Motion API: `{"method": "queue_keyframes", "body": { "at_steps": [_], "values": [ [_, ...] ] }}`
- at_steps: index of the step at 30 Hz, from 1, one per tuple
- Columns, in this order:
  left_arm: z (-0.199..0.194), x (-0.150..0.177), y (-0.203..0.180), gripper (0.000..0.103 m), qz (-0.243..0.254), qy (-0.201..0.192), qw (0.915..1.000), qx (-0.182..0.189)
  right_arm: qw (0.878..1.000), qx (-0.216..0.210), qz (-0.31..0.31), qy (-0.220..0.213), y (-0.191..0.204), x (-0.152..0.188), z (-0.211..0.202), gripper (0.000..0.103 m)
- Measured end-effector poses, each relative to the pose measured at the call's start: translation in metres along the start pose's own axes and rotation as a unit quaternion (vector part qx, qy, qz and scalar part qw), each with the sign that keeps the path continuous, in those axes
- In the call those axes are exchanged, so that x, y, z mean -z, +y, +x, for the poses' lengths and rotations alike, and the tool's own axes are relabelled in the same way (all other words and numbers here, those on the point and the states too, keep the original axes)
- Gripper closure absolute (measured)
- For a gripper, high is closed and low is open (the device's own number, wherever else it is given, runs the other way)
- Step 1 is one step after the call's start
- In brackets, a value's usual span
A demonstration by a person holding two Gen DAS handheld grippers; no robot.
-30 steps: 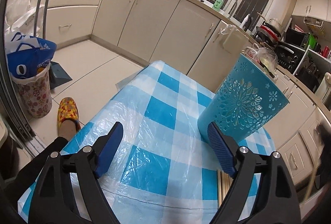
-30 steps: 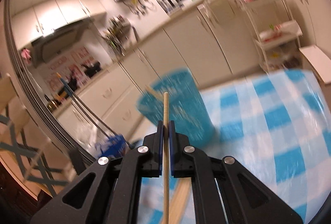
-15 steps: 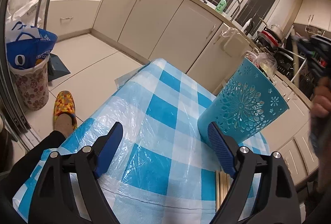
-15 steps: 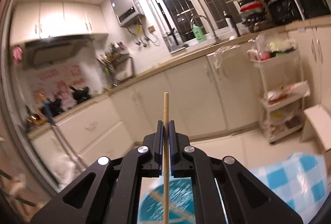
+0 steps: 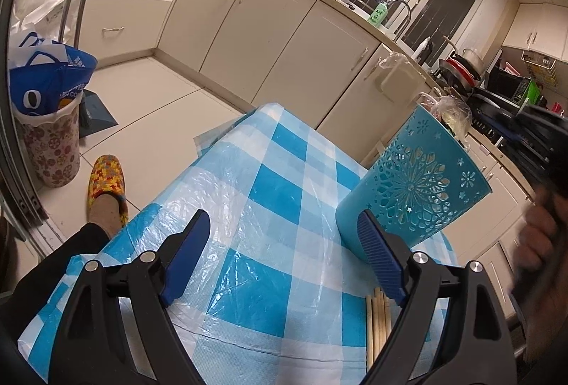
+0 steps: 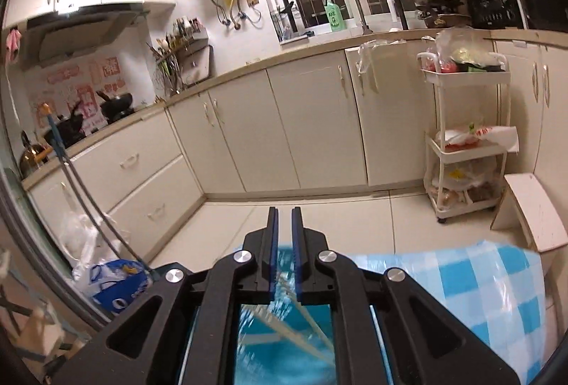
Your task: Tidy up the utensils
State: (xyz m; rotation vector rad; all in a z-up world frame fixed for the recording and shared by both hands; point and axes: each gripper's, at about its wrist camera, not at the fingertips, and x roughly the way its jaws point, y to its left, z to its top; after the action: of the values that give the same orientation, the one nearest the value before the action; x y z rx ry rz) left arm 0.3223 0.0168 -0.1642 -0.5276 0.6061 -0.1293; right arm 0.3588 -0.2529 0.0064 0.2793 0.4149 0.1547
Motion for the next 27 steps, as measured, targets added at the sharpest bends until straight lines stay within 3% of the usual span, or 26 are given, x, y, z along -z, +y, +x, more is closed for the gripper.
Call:
{"method": "queue_keyframes", "body": {
  "at_steps": [2, 4, 11, 16, 19, 27],
  "values": [
    [0.000, 0.000, 0.000, 0.021, 0.000, 0.001, 1.0000, -0.002, 1.000, -0.001, 0.015, -0.007, -0.002, 0.013, -0.030, 0.082],
    [0.001, 0.000, 0.000, 0.021, 0.000, 0.001, 1.0000, -0.007, 1.000, -0.002, 0.029, 0.003, -0.005, 0.039, -0.064, 0.081],
    [-0.011, 0.000, -0.016, 0.021, 0.033, -0.016, 0.9983, -0.046, 0.992, 0.020, 0.081, 0.096, -0.016, 0.136, -0.137, 0.080],
    [-0.059, 0.009, -0.052, 0.016, 0.101, -0.044, 0.9927, -0.049, 0.991, 0.032, 0.063, 0.114, -0.009, 0.158, -0.166, 0.078],
    [-0.088, 0.017, -0.073, 0.010, 0.152, -0.064, 0.9839, -0.070, 0.992, 0.043, 0.058, 0.108, -0.006, 0.166, -0.183, 0.068],
    [-0.137, 0.025, -0.090, 0.008, 0.184, -0.051, 0.9765, -0.100, 0.990, 0.053, 0.065, 0.111, 0.002, 0.171, -0.207, 0.066]
  ]
}}
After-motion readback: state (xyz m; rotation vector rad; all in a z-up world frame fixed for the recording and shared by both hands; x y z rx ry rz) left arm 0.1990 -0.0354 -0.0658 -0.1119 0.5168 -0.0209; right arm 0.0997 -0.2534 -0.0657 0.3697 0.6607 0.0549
